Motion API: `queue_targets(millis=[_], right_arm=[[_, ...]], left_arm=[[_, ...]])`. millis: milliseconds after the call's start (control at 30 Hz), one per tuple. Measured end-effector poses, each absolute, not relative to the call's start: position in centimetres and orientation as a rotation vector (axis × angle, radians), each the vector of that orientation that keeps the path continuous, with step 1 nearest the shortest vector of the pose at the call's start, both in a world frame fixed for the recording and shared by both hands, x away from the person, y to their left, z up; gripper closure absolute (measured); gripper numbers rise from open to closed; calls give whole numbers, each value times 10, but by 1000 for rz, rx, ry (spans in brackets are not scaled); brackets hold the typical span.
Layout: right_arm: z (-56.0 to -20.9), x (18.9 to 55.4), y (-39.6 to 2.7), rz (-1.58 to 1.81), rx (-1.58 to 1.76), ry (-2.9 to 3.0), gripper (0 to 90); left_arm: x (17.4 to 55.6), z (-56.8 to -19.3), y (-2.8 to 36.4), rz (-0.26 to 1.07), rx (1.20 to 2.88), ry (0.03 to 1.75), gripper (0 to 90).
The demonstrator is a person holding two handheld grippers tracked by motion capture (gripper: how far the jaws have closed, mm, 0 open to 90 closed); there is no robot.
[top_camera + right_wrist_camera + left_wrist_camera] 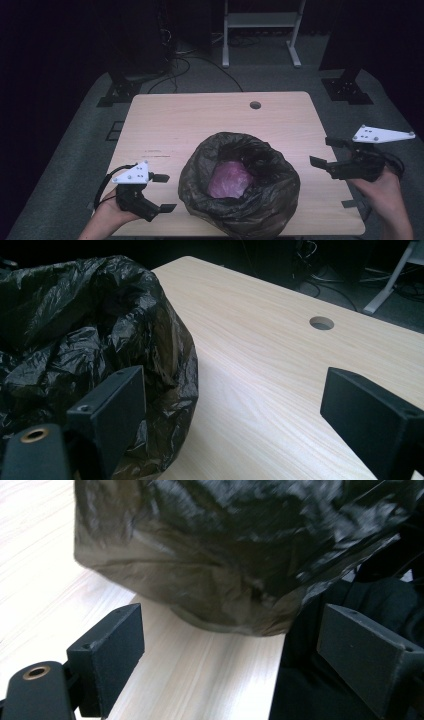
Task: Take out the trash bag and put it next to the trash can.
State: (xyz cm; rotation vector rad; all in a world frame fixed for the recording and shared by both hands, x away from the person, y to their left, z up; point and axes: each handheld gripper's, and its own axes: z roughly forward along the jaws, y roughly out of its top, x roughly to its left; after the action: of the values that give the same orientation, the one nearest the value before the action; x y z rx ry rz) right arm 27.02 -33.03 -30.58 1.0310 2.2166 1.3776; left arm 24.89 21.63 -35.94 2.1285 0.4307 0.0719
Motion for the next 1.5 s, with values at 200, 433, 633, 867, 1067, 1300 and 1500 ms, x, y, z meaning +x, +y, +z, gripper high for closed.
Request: queue_targets(millis=[200,433,633,867,1067,1300,1500], right_arm=[[-305,269,-332,1384,1029,2209,99],[-305,269,-330,1380,1033,2212,100],[-305,268,-330,1375,1026,2218,99],[-305,268,-330,1380,1028,2214,99],[-306,268,-329,1373,1029,2218,100],[-307,269,-327,1368,1030,2221,100],[-306,269,-329,1375,1033,2211,100]], left_arm=[[251,-357,212,61,2117,412,148],[256,-358,207,11,2116,350,346],[259,-361,209,-5,2098,317,759],[262,-355,215,-23,2063,323,895],[262,-339,219,15,2030,300,895],[268,-320,213,42,2000,264,894],[272,-304,202,56,1971,224,894]])
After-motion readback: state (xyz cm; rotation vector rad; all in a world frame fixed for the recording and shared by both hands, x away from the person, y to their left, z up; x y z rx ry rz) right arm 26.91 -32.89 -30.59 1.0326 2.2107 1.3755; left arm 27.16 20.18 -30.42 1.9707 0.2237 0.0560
